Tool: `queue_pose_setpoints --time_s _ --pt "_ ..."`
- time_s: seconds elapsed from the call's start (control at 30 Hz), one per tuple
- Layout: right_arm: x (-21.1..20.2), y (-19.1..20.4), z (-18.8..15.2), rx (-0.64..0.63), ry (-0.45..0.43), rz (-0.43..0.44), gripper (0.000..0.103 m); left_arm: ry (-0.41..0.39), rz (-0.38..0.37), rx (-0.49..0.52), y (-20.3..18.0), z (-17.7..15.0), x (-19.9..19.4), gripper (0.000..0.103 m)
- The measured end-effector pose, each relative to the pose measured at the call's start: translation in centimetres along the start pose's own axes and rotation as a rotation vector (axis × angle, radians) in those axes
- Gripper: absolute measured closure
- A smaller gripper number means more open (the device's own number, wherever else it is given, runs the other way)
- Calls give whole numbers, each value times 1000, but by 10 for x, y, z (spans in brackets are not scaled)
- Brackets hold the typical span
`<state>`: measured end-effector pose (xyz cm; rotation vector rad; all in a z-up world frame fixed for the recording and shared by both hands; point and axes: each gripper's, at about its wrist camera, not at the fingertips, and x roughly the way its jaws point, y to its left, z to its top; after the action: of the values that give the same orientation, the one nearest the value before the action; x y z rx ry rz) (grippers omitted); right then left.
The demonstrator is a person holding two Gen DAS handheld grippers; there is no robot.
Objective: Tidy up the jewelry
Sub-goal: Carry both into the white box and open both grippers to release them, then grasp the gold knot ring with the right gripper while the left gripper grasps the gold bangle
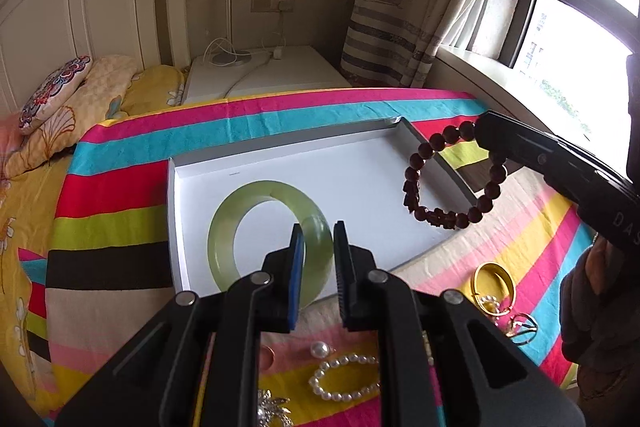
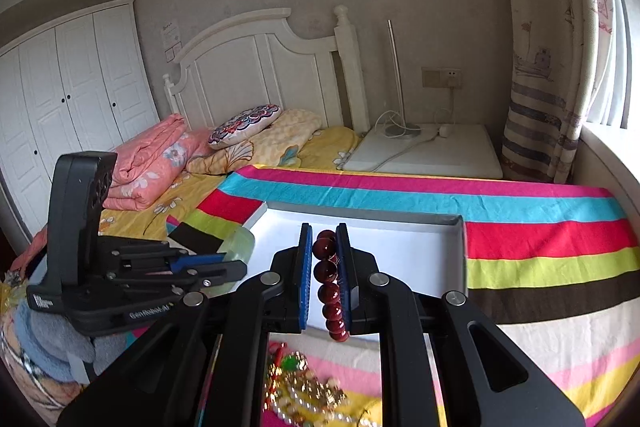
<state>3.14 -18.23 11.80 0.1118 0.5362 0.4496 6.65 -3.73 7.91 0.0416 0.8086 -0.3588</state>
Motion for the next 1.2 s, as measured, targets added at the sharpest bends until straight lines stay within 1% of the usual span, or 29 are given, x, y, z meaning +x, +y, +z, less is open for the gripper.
queue_pose_setpoints --time_s 0.13,0.27,0.33,0.37,0.47,0.53,0.57,0.6,0.63,0.67,0.7,0.73,0.8,0.83,0.9,0.93,1.0,1.13,1.17,1.2 --pt "32 -3 7 29 40 20 89 19 35 -11 5 10 19 88" --pt "56 -12 9 77 75 42 90 31 85 -9 11 21 35 85" --pt "67 -17 11 73 90 23 89 19 84 -5 10 26 39 87" --pt "73 -22 12 81 101 8 89 18 90 -8 9 30 42 90" --pt "87 -36 12 106 126 -65 89 26 92 -29 10 38 47 90" --pt "93 -48 12 118 166 -115 86 26 85 -32 12 37 47 83" --pt "93 -52 12 127 175 -122 81 21 86 -31 12 37 46 73" --pt "88 -56 10 143 171 -113 70 10 91 -33 13 36 44 61" --pt "83 -60 10 147 158 -109 64 1 93 -39 14 35 41 58" --pt "75 -62 8 143 137 -113 54 -6 87 -56 18 34 38 55" --pt "69 -64 7 136 126 -114 51 -9 83 -69 23 32 36 52" --pt "63 -65 5 131 121 -109 51 -15 81 -86 27 31 33 50" --pt "54 -69 3 131 112 -106 51 -29 90 -106 33 26 27 40" --pt "49 -70 2 127 106 -109 51 -34 93 -112 36 24 23 38" --pt "42 -72 -1 122 103 -111 51 -46 104 -127 40 18 15 26" --pt "38 -73 -2 119 104 -111 51 -54 109 -134 42 14 9 24" --pt "31 -74 -5 112 104 -114 48 -67 116 -144 44 8 0 15" --pt "12 -74 -15 95 103 -129 46 -105 181 -149 38 -13 -28 6" --pt "7 -73 -19 92 100 -129 43 -115 190 -143 35 -19 -34 3" --pt "-1 -73 -23 89 95 -125 38 -131 194 -136 31 -27 -42 3"
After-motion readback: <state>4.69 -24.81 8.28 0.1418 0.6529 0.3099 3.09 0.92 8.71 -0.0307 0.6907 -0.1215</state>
